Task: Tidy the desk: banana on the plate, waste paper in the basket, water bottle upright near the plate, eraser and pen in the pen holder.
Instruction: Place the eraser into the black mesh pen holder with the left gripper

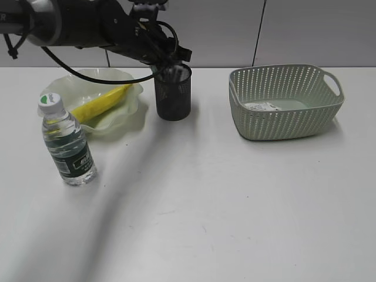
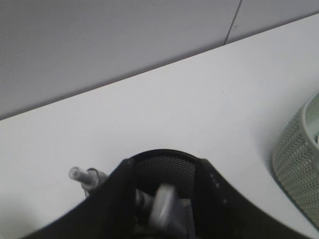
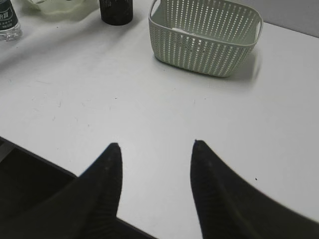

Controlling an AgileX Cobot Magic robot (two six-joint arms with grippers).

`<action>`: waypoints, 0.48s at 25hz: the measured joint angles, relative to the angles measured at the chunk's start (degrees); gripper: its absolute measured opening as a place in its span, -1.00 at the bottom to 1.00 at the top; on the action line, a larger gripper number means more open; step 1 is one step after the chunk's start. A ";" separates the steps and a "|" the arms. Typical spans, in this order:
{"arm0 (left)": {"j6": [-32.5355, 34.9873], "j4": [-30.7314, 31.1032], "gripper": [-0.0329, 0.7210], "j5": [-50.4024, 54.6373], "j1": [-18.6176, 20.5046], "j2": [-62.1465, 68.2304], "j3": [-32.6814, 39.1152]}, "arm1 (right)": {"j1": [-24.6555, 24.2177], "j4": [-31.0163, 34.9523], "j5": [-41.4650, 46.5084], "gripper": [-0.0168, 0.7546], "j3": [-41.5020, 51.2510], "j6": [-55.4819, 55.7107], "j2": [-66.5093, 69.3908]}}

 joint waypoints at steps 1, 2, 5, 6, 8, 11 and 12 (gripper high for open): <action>0.00 0.00 -0.12 0.00 0.00 0.00 0.00 | 0.00 0.00 0.00 0.00 0.00 0.00 0.00; 0.00 0.00 -0.10 0.00 0.00 -0.12 0.00 | 0.00 0.00 0.00 0.00 0.00 0.00 0.00; 0.00 0.00 -0.09 0.05 0.00 -0.94 0.00 | 0.00 0.00 0.00 0.00 0.00 0.00 0.00; 0.00 0.00 -0.09 0.57 0.00 -1.46 0.00 | 0.00 0.00 0.00 0.00 0.00 0.00 0.00; 0.00 0.05 -0.09 2.48 0.05 -3.32 0.00 | 0.00 0.00 0.00 0.00 0.00 0.04 0.00; 0.00 0.92 -0.09 8.50 0.04 -8.10 0.00 | 0.00 0.00 0.00 0.00 0.00 0.04 0.00; 0.00 1.84 -0.09 10.95 0.04 -10.24 0.00 | 0.00 0.00 0.00 0.00 0.00 0.04 0.00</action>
